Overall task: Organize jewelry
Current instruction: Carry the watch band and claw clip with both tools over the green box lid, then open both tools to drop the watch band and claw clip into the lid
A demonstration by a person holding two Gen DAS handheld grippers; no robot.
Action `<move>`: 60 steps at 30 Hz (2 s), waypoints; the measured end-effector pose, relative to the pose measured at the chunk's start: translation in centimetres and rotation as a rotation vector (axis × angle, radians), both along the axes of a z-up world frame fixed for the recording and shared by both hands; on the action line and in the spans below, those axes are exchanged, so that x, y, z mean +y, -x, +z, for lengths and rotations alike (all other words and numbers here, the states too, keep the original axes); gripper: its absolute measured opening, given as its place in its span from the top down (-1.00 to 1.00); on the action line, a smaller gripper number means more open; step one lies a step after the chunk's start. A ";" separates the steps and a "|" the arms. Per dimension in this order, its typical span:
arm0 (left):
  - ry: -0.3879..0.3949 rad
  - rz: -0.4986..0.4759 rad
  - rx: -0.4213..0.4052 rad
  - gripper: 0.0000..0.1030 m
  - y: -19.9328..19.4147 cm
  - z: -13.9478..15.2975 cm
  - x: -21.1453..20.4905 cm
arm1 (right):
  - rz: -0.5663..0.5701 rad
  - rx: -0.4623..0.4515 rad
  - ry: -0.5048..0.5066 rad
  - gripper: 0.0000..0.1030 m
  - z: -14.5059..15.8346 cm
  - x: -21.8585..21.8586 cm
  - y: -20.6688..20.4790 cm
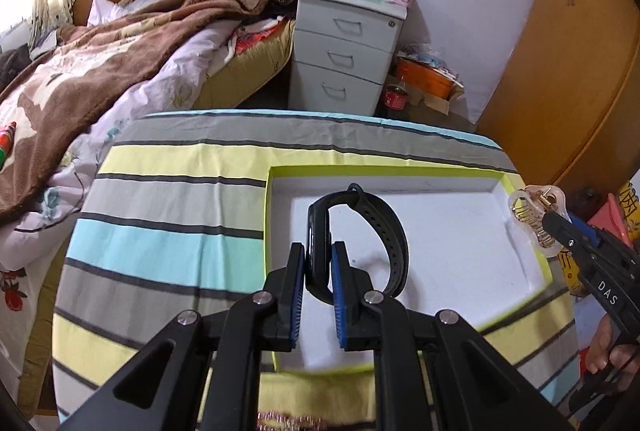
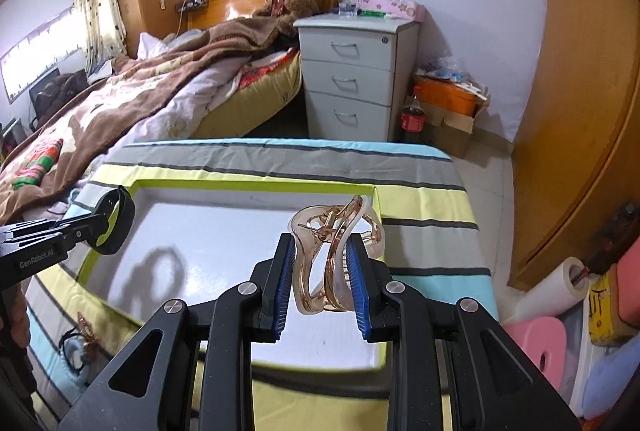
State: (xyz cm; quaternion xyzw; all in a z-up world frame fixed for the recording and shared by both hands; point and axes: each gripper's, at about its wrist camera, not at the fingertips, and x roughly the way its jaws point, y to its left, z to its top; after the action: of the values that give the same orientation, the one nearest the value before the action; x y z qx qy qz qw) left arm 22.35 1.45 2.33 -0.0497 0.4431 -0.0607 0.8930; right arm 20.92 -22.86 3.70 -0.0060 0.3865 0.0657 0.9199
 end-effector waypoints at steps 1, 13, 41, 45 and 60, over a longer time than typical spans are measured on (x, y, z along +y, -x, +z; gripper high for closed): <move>-0.011 0.005 0.001 0.73 -0.3 -0.2 -0.2 | 0.003 0.010 -0.002 0.47 -0.2 0.0 -0.4; -0.029 0.003 0.054 0.73 -3.3 -2.4 -1.1 | 0.031 0.055 0.047 0.47 -1.6 0.9 -3.3; -0.058 0.006 0.086 0.72 -3.8 -3.7 -2.0 | 0.061 -0.010 0.088 0.47 -2.0 1.4 -3.5; -0.071 0.000 0.085 0.66 -3.7 -3.7 -2.3 | 0.057 -0.014 0.080 0.46 -2.1 1.1 -3.3; -0.071 0.006 0.076 0.44 -3.2 -3.5 -2.3 | 0.032 -0.016 0.048 0.11 -2.0 0.3 -3.3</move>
State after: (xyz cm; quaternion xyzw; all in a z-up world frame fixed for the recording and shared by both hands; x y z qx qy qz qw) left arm 25.56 -0.82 -1.13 -0.0215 0.4782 -0.0403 0.8770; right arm 24.18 -22.61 1.66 -0.0347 0.3807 0.0710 0.9213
